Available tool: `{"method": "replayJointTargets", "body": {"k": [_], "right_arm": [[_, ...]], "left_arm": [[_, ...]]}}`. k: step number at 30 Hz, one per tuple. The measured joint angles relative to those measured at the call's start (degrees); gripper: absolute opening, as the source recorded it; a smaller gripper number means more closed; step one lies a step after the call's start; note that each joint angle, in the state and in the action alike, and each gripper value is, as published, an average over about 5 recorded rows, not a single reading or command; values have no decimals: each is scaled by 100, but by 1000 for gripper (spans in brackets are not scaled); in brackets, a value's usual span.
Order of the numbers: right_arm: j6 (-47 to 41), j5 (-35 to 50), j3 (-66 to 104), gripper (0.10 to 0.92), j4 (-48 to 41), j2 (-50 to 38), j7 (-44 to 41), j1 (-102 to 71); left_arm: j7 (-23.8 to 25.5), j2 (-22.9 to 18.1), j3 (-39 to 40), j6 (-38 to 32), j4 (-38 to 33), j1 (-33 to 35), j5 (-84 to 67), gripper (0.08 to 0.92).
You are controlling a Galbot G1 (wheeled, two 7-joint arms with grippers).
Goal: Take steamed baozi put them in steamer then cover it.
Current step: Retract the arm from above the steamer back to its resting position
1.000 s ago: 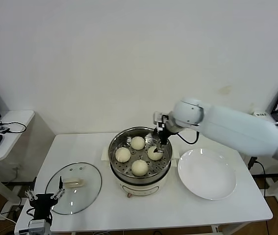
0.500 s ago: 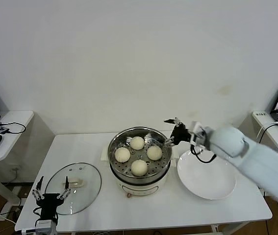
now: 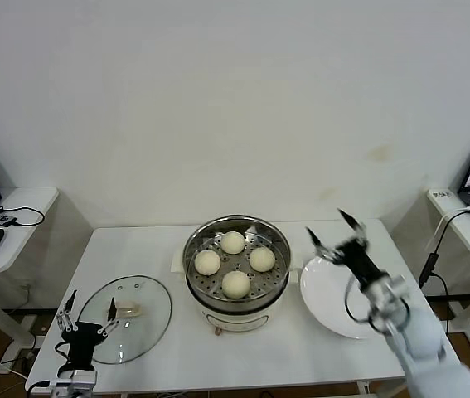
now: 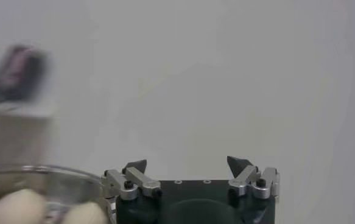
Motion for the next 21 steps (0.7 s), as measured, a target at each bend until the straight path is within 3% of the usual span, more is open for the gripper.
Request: {"method": "replayJointTargets", "body": {"k": [10,21], "right_arm": [[850,-285,1284,823,-2,1077,240,-1446],[1190,-447,1829,823,-66,1698,301,-1784]], "left_arm": [[-14,477,45,-145,740,-24,2302,823],[-7,709,259,-153,1238,-303,3431,823]]}}
